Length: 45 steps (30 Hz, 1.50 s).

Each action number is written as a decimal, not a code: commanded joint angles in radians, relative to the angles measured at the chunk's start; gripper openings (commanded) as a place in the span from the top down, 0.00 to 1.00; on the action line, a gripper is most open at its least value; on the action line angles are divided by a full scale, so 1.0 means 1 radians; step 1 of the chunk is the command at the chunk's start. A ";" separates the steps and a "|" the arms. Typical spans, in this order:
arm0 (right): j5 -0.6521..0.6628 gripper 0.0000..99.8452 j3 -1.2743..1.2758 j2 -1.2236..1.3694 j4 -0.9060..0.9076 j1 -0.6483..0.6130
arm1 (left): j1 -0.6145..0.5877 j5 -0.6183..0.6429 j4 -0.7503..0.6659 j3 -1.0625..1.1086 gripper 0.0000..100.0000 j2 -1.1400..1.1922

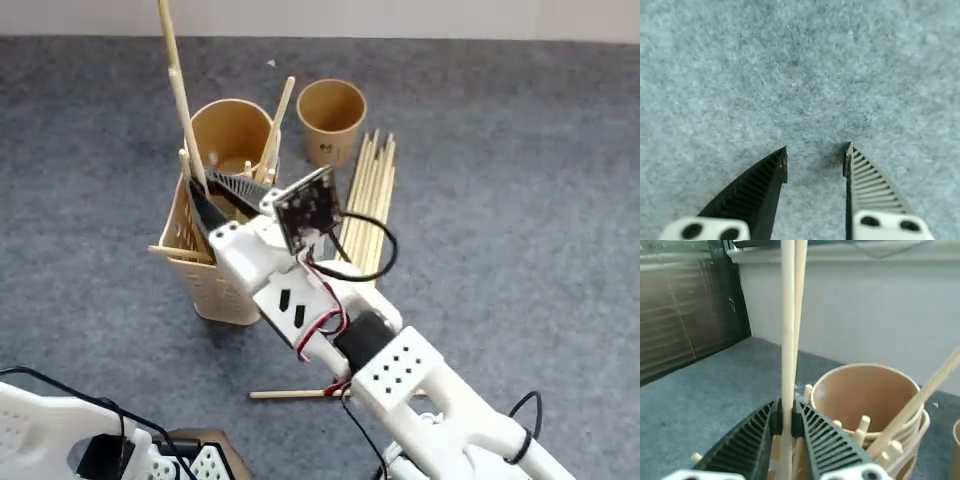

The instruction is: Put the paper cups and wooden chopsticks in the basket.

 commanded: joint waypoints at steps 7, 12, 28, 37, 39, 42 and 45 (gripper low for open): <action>-0.009 0.88 0.082 -0.229 0.179 0.035 | 0.028 -0.011 -0.023 -0.051 0.79 -0.012; -0.005 0.88 0.005 -0.229 0.271 0.033 | 0.054 -0.011 -0.025 -0.045 0.79 -0.010; 0.071 0.88 -0.717 0.111 1.302 0.185 | 0.183 -0.012 -0.025 -0.044 0.79 -0.008; 0.066 0.88 -0.369 0.460 0.769 0.430 | 0.196 -0.012 -0.026 -0.045 0.79 -0.008; 0.044 0.88 -0.369 0.510 0.769 0.470 | 0.196 -0.014 -0.026 -0.047 0.79 -0.008; 0.032 0.88 -0.369 0.570 0.768 0.521 | 0.200 -0.014 -0.041 -0.042 0.79 -0.008; 0.031 0.88 -0.369 0.611 0.760 0.547 | 0.202 -0.014 -0.063 -0.035 0.79 -0.008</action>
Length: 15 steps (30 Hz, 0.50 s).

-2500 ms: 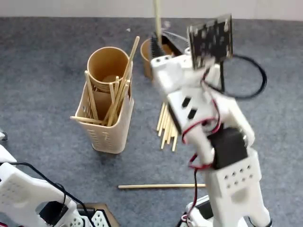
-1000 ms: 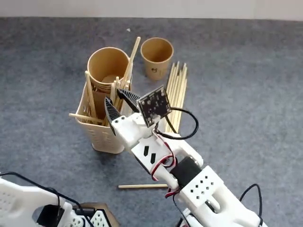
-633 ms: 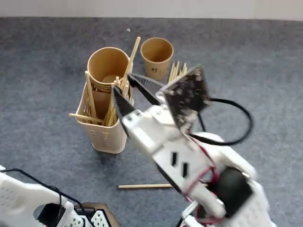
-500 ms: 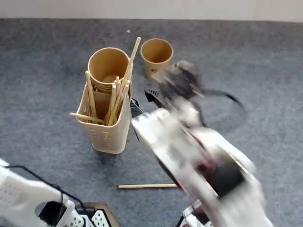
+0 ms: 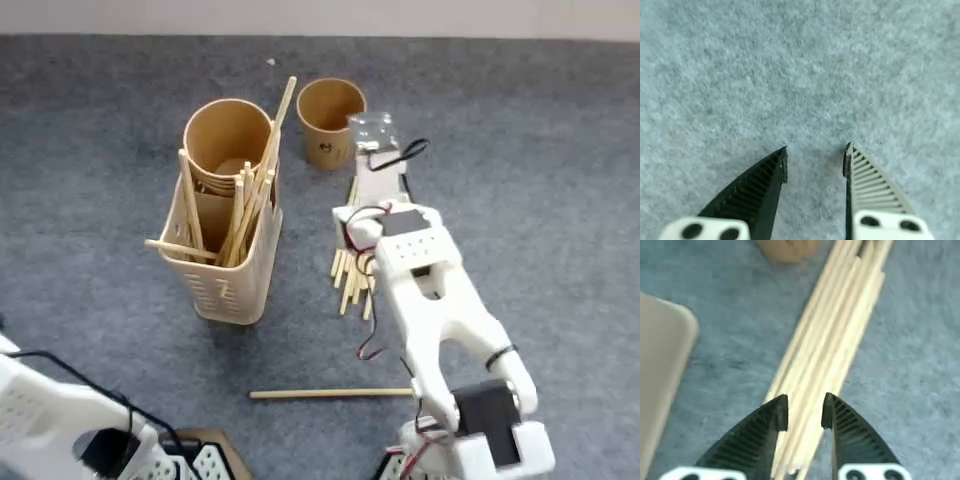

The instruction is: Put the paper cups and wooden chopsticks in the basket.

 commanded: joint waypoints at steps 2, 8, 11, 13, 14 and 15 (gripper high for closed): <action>-0.009 0.88 -0.001 0.038 -0.054 0.030 | 0.015 -0.009 -0.043 -0.008 0.79 -0.008; -0.009 0.88 -0.012 0.166 -0.093 0.028 | 0.008 -0.009 -0.048 -0.007 0.79 -0.008; -0.009 0.88 -0.039 0.234 -0.101 0.035 | 0.008 -0.009 -0.048 -0.007 0.79 -0.010; -0.009 0.88 -0.061 0.271 -0.099 0.035 | 0.008 -0.009 -0.048 -0.007 0.79 -0.010; -0.009 0.88 -0.067 0.283 -0.099 0.035 | 0.008 -0.009 -0.048 -0.007 0.79 -0.010; -0.009 0.89 -0.073 0.291 -0.099 0.035 | 0.008 -0.009 -0.048 -0.007 0.79 -0.010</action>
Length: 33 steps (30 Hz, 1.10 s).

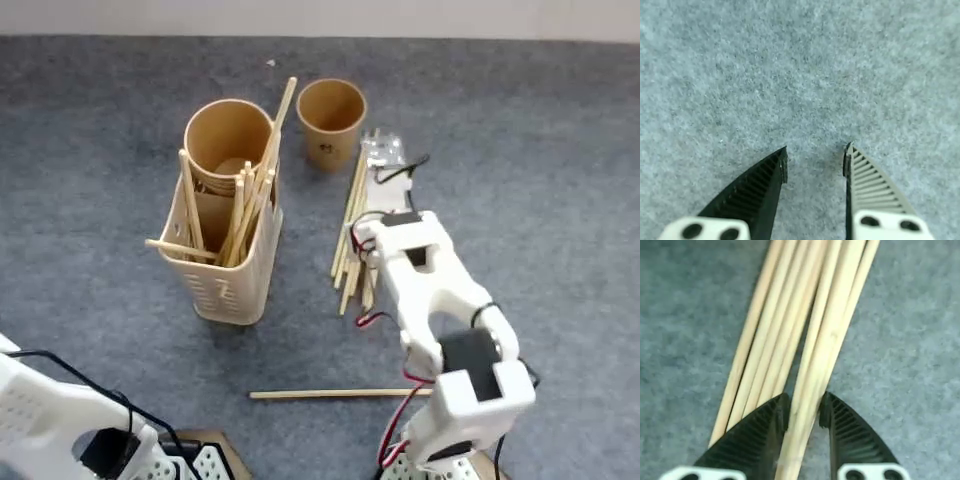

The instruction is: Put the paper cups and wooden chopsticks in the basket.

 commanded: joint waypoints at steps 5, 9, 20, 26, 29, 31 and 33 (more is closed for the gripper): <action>-0.006 0.99 -0.044 -0.004 -0.008 0.030 | 0.008 -0.009 -0.011 -0.008 0.79 -0.010; -0.006 1.00 -0.042 -0.116 -0.002 0.041 | 0.010 -0.009 -0.011 -0.008 0.79 -0.010; 0.074 0.79 -0.039 -0.128 0.041 0.041 | 0.008 -0.008 -0.011 -0.008 0.79 -0.010; 0.078 0.78 -0.081 -0.036 0.041 0.042 | 0.007 -0.008 -0.011 -0.008 0.79 -0.010; 0.080 0.78 -0.124 -0.012 0.041 0.048 | 0.007 -0.008 -0.011 -0.008 0.79 -0.010; 0.080 0.78 -0.156 0.012 0.041 0.059 | 0.007 -0.008 -0.012 -0.008 0.79 -0.010; 0.098 0.78 -0.194 0.045 0.041 0.087 | 0.007 -0.008 -0.012 -0.008 0.79 -0.010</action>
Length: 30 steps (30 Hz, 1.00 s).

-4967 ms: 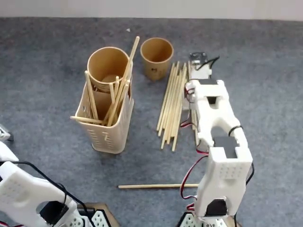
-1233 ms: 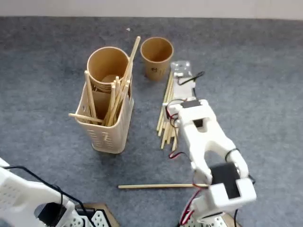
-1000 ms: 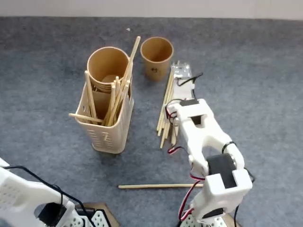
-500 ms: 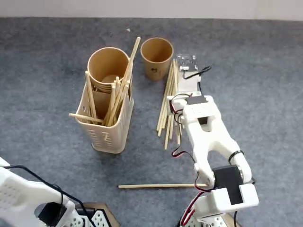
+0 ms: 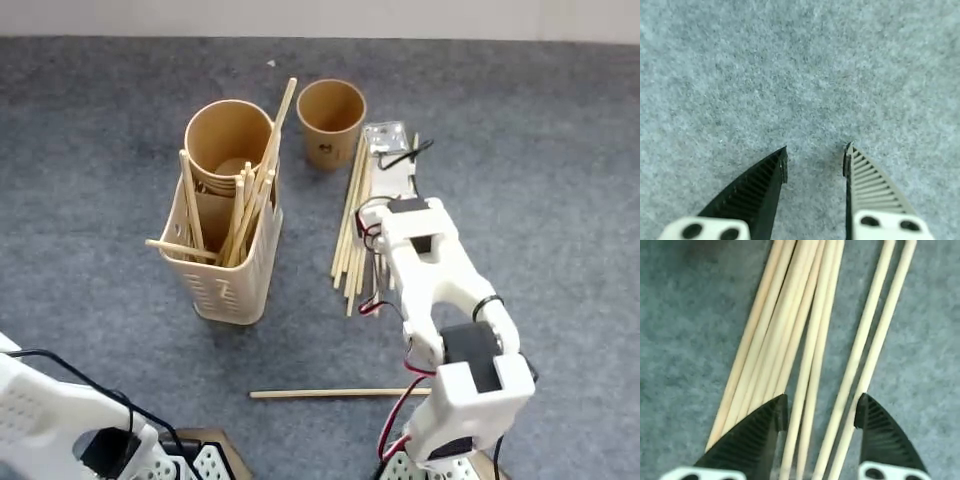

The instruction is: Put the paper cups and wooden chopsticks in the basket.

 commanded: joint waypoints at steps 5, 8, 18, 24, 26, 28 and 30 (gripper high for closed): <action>0.124 0.78 -0.156 0.139 0.004 0.065 | 0.008 -0.008 -0.012 -0.008 0.79 -0.010; 0.141 0.78 -0.193 0.208 0.004 0.071 | 0.008 -0.008 -0.012 -0.008 0.79 -0.010; 0.137 0.85 -0.232 0.254 0.005 0.097 | 0.012 -0.008 -0.011 -0.007 0.79 -0.010; 0.137 0.96 -0.236 0.249 0.005 0.097 | 0.008 -0.008 -0.011 -0.007 0.79 -0.010; 0.137 0.91 -0.236 0.249 0.005 0.097 | 0.008 -0.008 -0.011 -0.007 0.79 -0.010; 0.137 0.87 -0.236 0.249 0.005 0.097 | 0.008 -0.008 -0.011 -0.007 0.79 -0.010; 0.137 0.84 -0.236 0.248 0.005 0.097 | 0.008 -0.008 -0.012 -0.007 0.79 -0.010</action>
